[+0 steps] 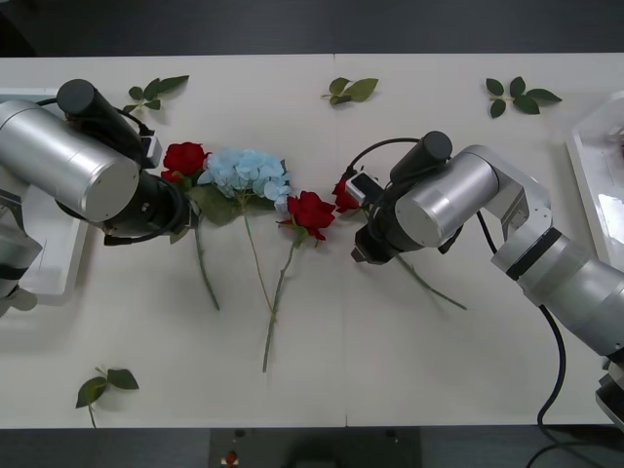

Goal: Put the red flowers into the right box and the blue flowers into the left box

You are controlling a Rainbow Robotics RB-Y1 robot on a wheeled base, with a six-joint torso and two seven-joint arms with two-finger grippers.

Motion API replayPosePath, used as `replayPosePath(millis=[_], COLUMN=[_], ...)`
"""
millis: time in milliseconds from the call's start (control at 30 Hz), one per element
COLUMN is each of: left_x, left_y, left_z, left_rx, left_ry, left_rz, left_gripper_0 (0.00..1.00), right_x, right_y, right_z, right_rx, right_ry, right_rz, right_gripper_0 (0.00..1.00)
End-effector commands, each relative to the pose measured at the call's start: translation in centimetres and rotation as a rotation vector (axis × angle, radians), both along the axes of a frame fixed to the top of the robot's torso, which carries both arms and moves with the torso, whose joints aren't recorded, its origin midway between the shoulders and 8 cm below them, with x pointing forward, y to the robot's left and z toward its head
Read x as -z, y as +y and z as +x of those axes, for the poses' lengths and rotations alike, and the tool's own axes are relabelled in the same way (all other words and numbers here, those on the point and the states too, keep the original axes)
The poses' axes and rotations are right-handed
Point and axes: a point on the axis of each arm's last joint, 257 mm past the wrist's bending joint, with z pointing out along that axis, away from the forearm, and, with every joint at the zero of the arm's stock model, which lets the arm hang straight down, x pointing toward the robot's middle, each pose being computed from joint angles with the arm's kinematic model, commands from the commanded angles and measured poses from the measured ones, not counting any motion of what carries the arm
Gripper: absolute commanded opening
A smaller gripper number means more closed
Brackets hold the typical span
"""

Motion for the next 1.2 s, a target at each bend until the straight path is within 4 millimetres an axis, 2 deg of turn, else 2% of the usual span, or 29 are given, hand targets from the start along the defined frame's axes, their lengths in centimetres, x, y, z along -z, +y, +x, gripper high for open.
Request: replayPosePath(millis=[33, 233, 333, 467, 600, 867, 1200], left_x=[-1.2, 0.2, 0.8, 1.8, 2.7, 3.7, 4.5], left_y=[-1.7, -3.1, -3.2, -3.2, -2.9, -3.0, -2.8], left_z=[2.3, 4.4, 5.3, 6.7, 7.6, 7.9, 7.4], left_rx=[0.002, 0.015, 0.013, 0.006, -0.001, 0.0, -0.003], left_ry=[-0.043, -0.045, -0.044, -0.047, -0.045, -0.025, 0.006], left_rz=[-0.004, 0.0, 0.002, 0.001, 0.001, 0.0, -0.01], left_gripper_0=[1.0, 1.0, 1.0, 1.0, 1.0, 0.95, 0.9], right_x=[-2.3, -2.1, -2.2, -2.1, -2.1, -1.9, -1.4], right_y=[2.5, 2.7, 2.7, 3.0, 3.0, 3.1, 3.2], right_z=[1.3, 1.4, 1.5, 1.5, 1.8, 1.9, 2.2], right_rx=[-0.023, -0.019, -0.018, -0.02, -0.022, -0.026, -0.03], right_ry=[-0.041, -0.036, -0.037, -0.034, -0.039, -0.043, -0.053], right_rz=[0.034, 0.04, 0.042, 0.046, 0.05, 0.056, 0.06], right_gripper_0=[0.93, 0.88, 0.85, 0.75, 0.74, 0.73, 0.53])
